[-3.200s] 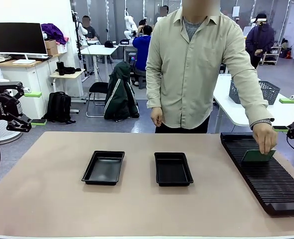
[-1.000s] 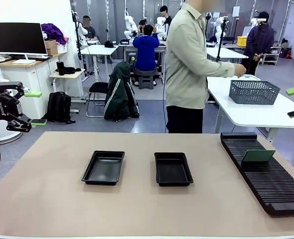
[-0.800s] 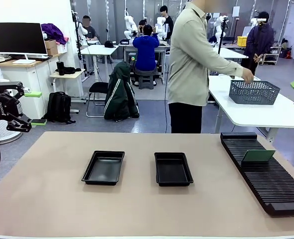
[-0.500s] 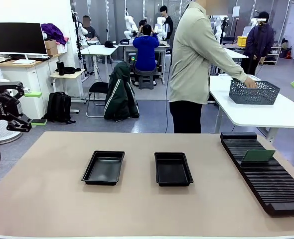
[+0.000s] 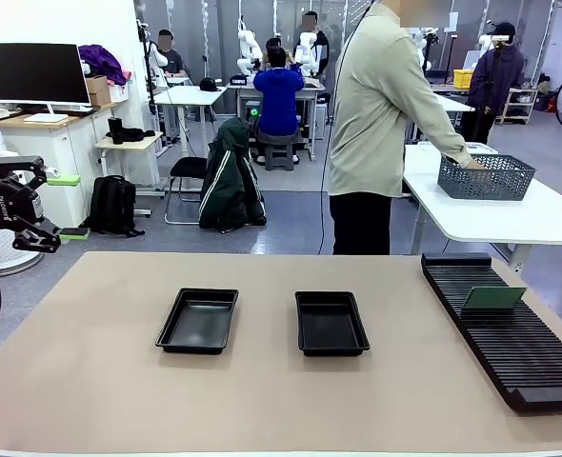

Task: Inspect and transfer BCBs to ESD trays.
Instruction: Pick up the Blank PCB from the PCB Rack and place it in the left ESD tray.

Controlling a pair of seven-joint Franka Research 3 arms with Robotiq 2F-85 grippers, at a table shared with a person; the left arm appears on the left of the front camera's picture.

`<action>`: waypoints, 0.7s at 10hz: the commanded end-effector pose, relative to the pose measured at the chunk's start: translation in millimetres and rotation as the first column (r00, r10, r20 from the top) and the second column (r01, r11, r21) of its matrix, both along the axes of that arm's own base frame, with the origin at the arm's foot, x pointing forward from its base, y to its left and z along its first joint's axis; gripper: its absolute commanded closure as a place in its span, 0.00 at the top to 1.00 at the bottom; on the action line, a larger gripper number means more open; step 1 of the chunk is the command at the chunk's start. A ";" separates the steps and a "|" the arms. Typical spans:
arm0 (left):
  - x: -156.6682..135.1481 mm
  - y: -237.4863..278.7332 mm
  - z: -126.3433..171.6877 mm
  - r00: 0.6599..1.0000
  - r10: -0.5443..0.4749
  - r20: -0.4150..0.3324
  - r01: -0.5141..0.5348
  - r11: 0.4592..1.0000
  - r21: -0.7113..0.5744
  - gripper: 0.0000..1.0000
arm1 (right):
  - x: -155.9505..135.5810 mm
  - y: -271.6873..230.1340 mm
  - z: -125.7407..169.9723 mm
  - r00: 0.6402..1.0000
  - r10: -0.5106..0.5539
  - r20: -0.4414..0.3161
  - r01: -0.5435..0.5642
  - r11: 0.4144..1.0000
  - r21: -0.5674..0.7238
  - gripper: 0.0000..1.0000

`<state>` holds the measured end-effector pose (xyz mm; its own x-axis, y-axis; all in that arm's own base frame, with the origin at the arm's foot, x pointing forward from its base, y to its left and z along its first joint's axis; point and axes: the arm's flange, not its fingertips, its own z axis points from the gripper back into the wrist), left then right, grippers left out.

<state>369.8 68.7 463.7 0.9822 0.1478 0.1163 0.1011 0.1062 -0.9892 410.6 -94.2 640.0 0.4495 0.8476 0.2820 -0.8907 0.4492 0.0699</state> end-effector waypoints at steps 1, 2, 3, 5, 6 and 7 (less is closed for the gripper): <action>-0.4 0.5 0.3 1.000 0.001 0.000 -0.001 1.000 -0.002 1.00 | -7.0 11.9 -11.4 0.980 0.173 0.097 -0.159 0.978 -0.131 1.00; -0.4 0.5 0.3 1.000 0.001 0.000 -0.001 1.000 -0.002 1.00 | -8.9 16.5 -13.4 0.961 0.250 0.120 -0.226 0.957 -0.180 1.00; -0.4 0.5 0.3 1.000 0.001 0.000 -0.001 1.000 -0.002 1.00 | -9.4 20.2 -17.5 0.936 0.316 0.155 -0.278 0.934 -0.224 1.00; -0.4 0.5 0.3 1.000 0.001 0.000 -0.001 1.000 -0.002 1.00 | -7.1 20.5 -24.1 0.880 0.436 0.190 -0.380 0.884 -0.273 1.00; -0.4 0.5 0.3 1.000 0.001 0.000 -0.001 1.000 -0.002 1.00 | -5.1 19.7 -27.2 0.874 0.450 0.182 -0.390 0.875 -0.287 1.00; -0.4 0.5 0.3 1.000 0.001 0.000 -0.001 1.000 -0.002 1.00 | -2.4 19.1 -29.6 0.875 0.455 0.167 -0.394 0.868 -0.301 1.00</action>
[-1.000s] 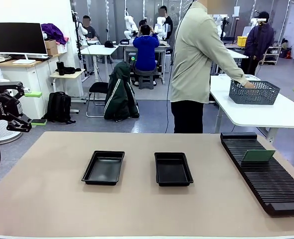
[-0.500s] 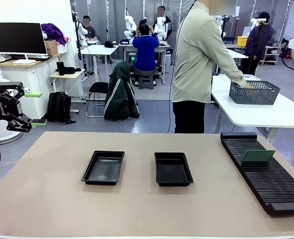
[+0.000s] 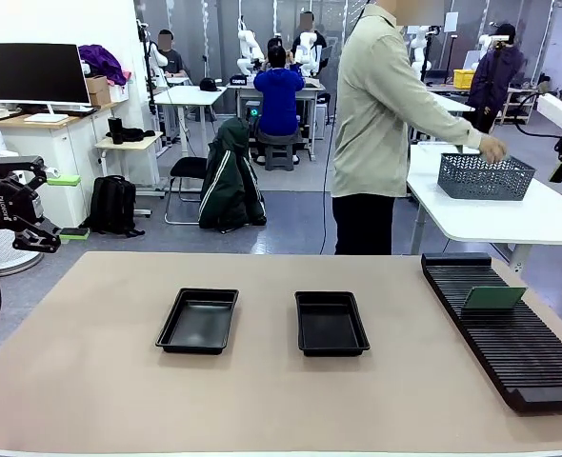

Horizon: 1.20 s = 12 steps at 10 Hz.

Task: Inspect and transfer BCBs to ESD trays.
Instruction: Pick up the Blank PCB from the PCB Rack and place it in the left ESD tray.

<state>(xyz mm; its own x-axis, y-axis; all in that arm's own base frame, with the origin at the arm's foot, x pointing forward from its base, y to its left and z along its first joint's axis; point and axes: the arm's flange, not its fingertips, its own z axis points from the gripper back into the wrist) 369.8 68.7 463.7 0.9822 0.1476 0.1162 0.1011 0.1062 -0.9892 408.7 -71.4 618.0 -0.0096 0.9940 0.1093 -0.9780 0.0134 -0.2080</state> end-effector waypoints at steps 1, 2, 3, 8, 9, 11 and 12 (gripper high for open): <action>-0.4 0.6 0.3 1.000 0.001 0.000 -0.001 1.000 -0.002 1.00 | 0.9 -4.3 -9.1 1.000 0.010 0.011 -0.010 0.999 -0.038 1.00; -0.4 0.6 0.3 1.000 0.001 0.000 -0.001 1.000 -0.002 1.00 | 2.1 -5.4 -10.1 1.000 0.005 0.012 -0.004 0.999 -0.045 1.00; -0.4 0.6 0.3 1.000 0.001 0.000 -0.001 1.000 -0.002 1.00 | 0.6 -1.8 -3.1 1.000 0.003 -0.001 -0.003 1.000 -0.007 1.00; -0.4 0.6 0.3 1.000 0.001 0.000 -0.001 1.000 -0.002 1.00 | 0.6 -1.8 -3.1 1.000 0.003 -0.001 -0.003 1.000 -0.007 1.00; -0.4 0.6 0.3 1.000 0.001 0.000 -0.001 1.000 -0.002 1.00 | 0.5 -3.3 -3.4 1.000 0.002 -0.001 -0.002 1.000 -0.016 1.00; -0.4 0.6 0.3 1.000 0.001 0.000 -0.001 1.000 -0.002 1.00 | 2.0 -2.4 -18.3 0.999 0.013 0.033 -0.012 1.000 -0.029 1.00; -0.4 0.6 0.3 1.000 0.001 0.000 -0.001 1.000 -0.002 1.00 | 4.8 -2.6 -27.6 0.999 0.019 0.035 -0.018 1.000 -0.025 1.00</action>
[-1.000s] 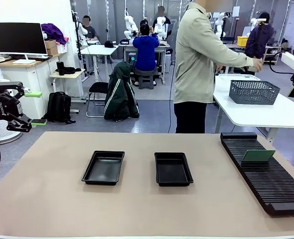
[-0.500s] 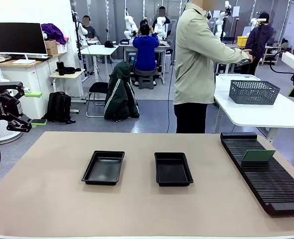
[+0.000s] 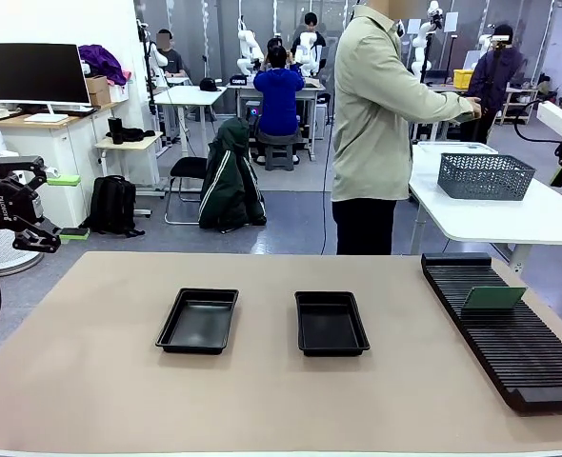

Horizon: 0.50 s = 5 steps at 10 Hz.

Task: Inspect and transfer BCBs to ESD trays.
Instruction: Pick up the Blank PCB from the PCB Rack and place it in the left ESD tray.

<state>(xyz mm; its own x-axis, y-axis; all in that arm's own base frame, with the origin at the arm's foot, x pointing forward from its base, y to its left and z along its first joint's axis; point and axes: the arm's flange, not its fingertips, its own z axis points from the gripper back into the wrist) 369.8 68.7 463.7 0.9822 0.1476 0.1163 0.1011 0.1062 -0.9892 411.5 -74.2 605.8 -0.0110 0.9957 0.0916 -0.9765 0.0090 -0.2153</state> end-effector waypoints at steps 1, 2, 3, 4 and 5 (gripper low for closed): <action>-0.4 0.6 0.3 1.000 0.001 0.000 -0.001 1.000 -0.002 1.00 | 6.9 -0.4 -27.5 0.999 0.015 0.029 -0.015 1.000 0.001 1.00; -0.4 0.6 0.3 1.000 0.001 0.000 -0.001 1.000 -0.002 1.00 | 10.5 -0.5 -38.6 0.999 0.015 0.035 -0.015 1.000 0.005 1.00; -0.4 0.6 0.3 1.000 0.001 0.000 -0.001 1.000 -0.002 1.00 | 13.7 0.7 -49.5 0.999 0.023 0.047 -0.023 1.000 0.002 1.00; -0.4 0.6 0.3 1.000 0.001 0.000 -0.001 1.000 -0.002 1.00 | 17.9 -0.1 -60.3 0.998 0.025 0.054 -0.026 1.000 0.004 1.00; -0.4 0.6 0.3 1.000 0.001 0.000 -0.001 1.000 -0.002 1.00 | 23.9 0.4 -72.6 0.998 0.031 0.049 -0.031 0.999 0.007 1.00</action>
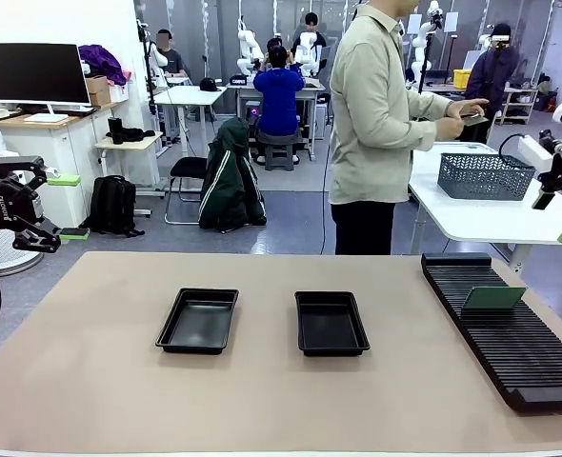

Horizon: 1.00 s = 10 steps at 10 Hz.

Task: Inspect and transfer BCBs to ESD trays.
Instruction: Pick up the Blank PCB from the PCB Rack and place it in the left ESD tray.

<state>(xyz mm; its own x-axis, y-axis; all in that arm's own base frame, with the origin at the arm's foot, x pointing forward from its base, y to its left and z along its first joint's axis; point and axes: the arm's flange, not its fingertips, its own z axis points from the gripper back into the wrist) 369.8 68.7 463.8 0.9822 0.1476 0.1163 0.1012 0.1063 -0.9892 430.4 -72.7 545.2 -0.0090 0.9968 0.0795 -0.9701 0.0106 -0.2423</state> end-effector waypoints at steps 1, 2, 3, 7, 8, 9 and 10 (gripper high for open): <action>-0.4 0.6 0.3 1.000 0.001 0.000 -0.001 1.000 -0.002 1.00 | 9.4 -1.6 -23.7 0.999 0.040 0.021 -0.040 0.999 0.020 1.00; -0.4 0.6 0.3 1.000 0.001 0.000 -0.001 1.000 -0.002 1.00 | 12.5 -1.6 -35.2 0.999 0.048 0.025 -0.048 0.999 0.025 1.00; -0.4 0.6 0.3 1.000 0.001 0.000 -0.001 1.000 -0.002 1.00 | 17.0 -1.9 -47.4 0.998 0.062 0.027 -0.063 0.998 0.022 1.00; -0.4 0.6 0.3 1.000 0.001 0.000 -0.001 1.000 -0.002 1.00 | 30.6 -6.6 -88.6 0.995 0.095 0.021 -0.096 0.994 0.046 1.00; -0.4 0.6 0.3 1.000 0.001 0.000 -0.001 1.000 -0.002 1.00 | 32.4 -4.8 -97.0 0.995 0.104 0.011 -0.104 0.994 0.043 1.00; -0.4 0.6 0.3 1.000 0.001 0.000 -0.001 1.000 -0.002 1.00 | 34.5 -4.4 -105.6 0.995 0.098 0.012 -0.099 0.994 0.043 1.00; -0.4 0.6 0.3 1.000 0.001 0.000 -0.001 1.000 -0.002 1.00 | 35.2 -3.1 -112.2 0.995 0.102 0.012 -0.103 0.994 0.040 1.00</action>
<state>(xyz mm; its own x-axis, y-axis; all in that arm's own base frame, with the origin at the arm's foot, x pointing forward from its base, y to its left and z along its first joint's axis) 369.8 68.7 463.8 0.9822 0.1476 0.1164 0.1013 0.1063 -0.9892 464.2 -76.5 442.1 -0.0850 0.9906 0.1071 -0.9730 -0.0593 -0.2230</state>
